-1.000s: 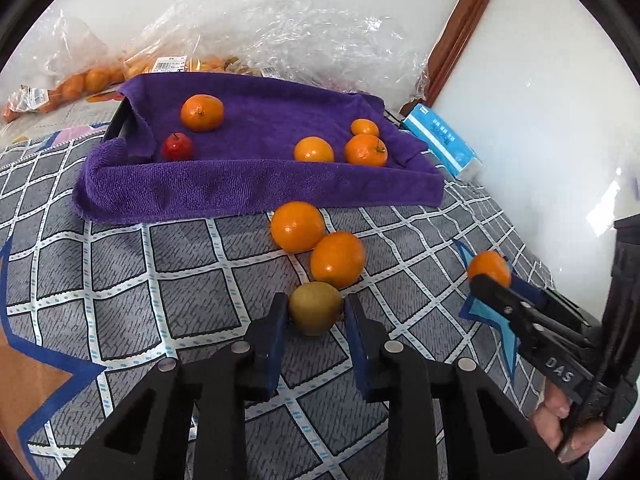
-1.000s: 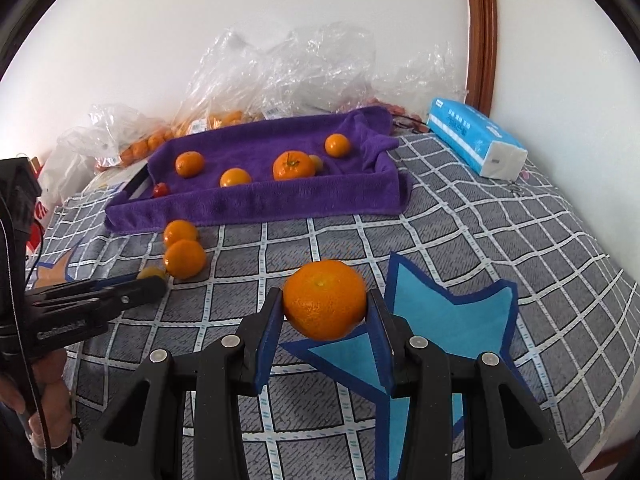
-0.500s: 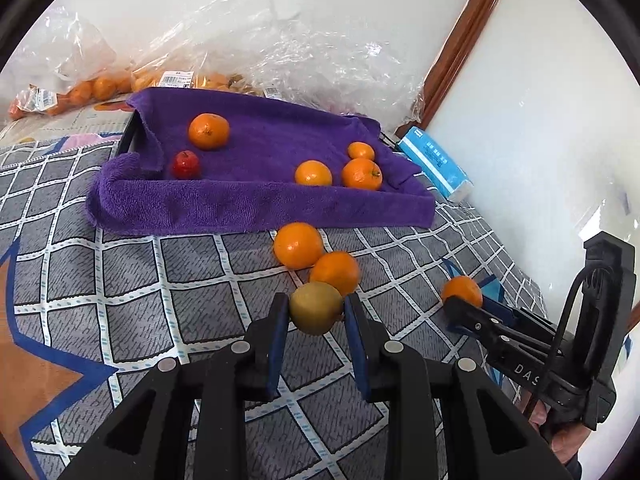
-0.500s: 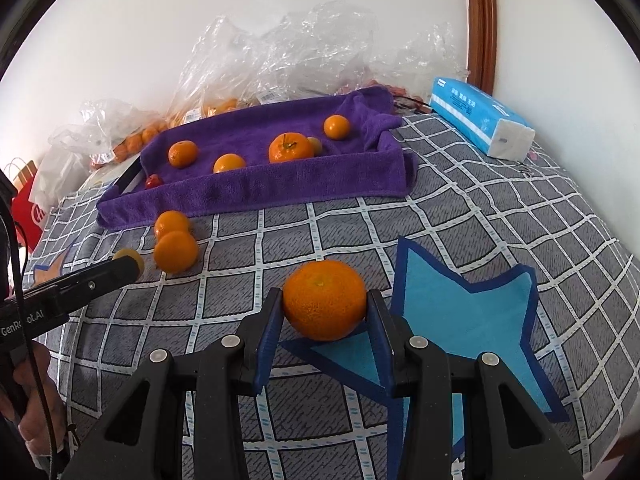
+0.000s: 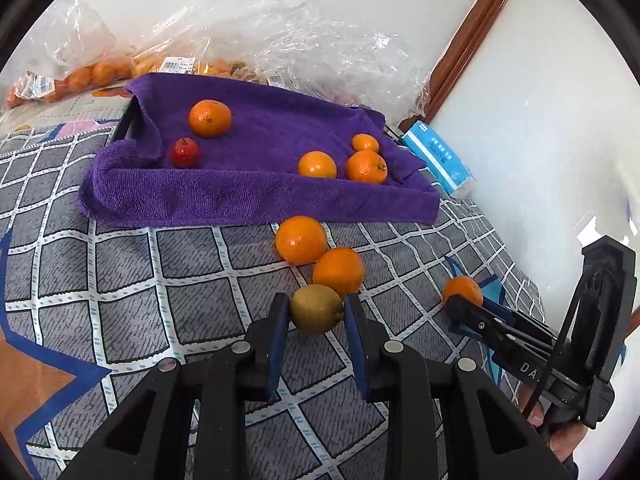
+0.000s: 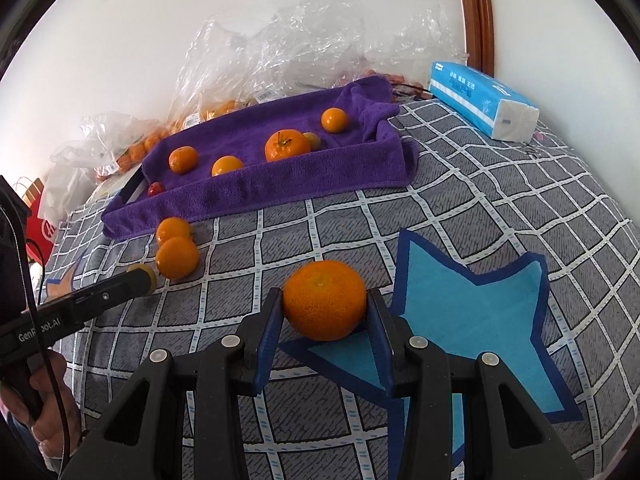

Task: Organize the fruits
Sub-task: 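Lift the held orange and yellow-green fruit toward the purple towel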

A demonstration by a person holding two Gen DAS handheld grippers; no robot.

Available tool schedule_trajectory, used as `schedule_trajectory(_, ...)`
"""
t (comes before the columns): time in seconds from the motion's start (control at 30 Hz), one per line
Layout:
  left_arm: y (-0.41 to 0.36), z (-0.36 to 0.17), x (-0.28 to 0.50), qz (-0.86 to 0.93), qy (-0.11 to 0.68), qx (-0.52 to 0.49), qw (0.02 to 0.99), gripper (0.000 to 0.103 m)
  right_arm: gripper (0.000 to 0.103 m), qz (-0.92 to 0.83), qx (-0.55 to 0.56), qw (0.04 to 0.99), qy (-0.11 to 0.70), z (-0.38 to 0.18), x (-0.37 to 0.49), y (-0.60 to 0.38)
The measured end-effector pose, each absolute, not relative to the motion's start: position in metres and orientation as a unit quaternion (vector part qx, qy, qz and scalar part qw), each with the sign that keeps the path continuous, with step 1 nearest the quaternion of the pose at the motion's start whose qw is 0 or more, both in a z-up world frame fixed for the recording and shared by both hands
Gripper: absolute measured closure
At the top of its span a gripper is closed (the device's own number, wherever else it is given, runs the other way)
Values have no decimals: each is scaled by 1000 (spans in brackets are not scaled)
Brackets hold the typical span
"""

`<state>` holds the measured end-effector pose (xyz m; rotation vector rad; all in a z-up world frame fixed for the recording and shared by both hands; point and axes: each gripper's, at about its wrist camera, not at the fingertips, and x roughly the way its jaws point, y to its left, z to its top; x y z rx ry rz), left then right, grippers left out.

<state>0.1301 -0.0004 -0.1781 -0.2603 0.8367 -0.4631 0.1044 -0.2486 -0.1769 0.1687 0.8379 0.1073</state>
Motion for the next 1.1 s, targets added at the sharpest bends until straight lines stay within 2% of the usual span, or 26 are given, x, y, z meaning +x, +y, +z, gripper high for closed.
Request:
schedule_trajectory(0.3, 17, -163, 122, -180, 351, -152, 906, 76, 62, 52, 66, 915, 395, -173, 101, -244)
schedule_trajectory(0.73, 25, -161, 118, -129, 335, -151, 921, 76, 62, 26, 75, 920, 383, -171, 98, -249)
schedule_trajectory(1.1, 40, -161, 119, -141, 335, -195, 911, 76, 62, 9, 63, 920, 386, -170, 98, -247)
